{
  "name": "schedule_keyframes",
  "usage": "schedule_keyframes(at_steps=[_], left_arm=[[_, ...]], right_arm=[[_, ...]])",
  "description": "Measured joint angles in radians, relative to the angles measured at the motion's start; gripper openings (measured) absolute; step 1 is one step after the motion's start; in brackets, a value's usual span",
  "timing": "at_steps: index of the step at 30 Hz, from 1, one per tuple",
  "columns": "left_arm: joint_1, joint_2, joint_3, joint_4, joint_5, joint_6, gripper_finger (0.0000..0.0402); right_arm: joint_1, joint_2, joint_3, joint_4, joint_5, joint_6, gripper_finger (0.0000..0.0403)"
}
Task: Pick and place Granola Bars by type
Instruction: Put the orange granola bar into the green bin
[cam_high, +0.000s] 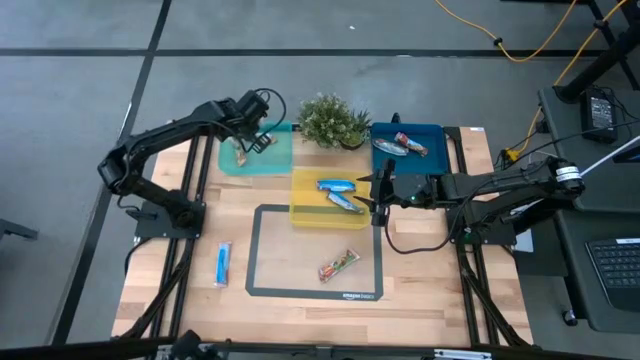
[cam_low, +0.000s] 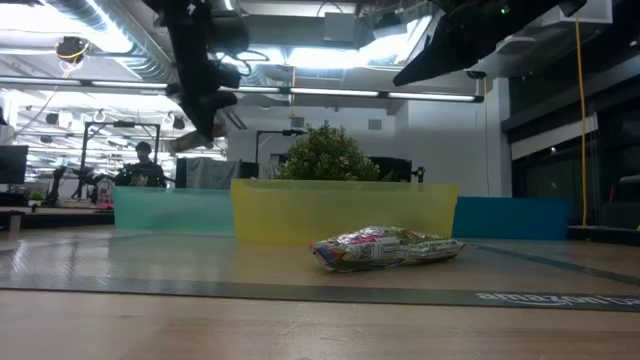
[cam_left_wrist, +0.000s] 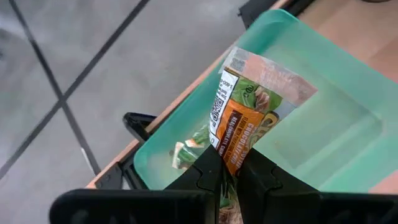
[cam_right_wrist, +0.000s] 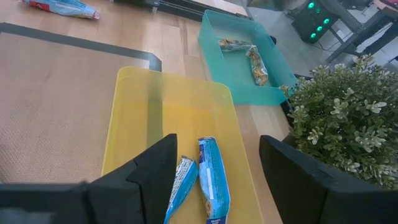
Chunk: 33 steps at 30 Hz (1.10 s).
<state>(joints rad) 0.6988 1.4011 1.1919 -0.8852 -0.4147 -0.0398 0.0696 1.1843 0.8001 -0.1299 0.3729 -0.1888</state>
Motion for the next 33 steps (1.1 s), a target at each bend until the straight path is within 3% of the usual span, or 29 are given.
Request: schedule_keyframes(at_steps=[6, 17, 21, 26, 33], left_arm=[[0.017, 0.041, 0.0, 0.0, 0.102, 0.06, 0.0024], [0.017, 0.237, -0.001, 0.041, 0.097, 0.183, 0.0024], [0.017, 0.285, -0.001, 0.1, 0.157, 0.194, 0.0024], [0.004, 0.304, -0.001, 0.151, 0.262, 0.213, 0.0024], [-0.015, 0.304, -0.001, 0.171, 0.275, 0.212, 0.0025]], right_arm=[[0.0, 0.0, 0.0, 0.0, 0.0, 0.001, 0.0229], [0.0, 0.0, 0.0, 0.0, -0.008, 0.001, 0.0229], [0.0, 0.0, 0.0, 0.0, -0.008, 0.001, 0.0229], [0.0, 0.0, 0.0, 0.0, -0.008, 0.001, 0.0229], [0.0, 0.0, 0.0, -0.001, -0.008, 0.001, 0.0229]])
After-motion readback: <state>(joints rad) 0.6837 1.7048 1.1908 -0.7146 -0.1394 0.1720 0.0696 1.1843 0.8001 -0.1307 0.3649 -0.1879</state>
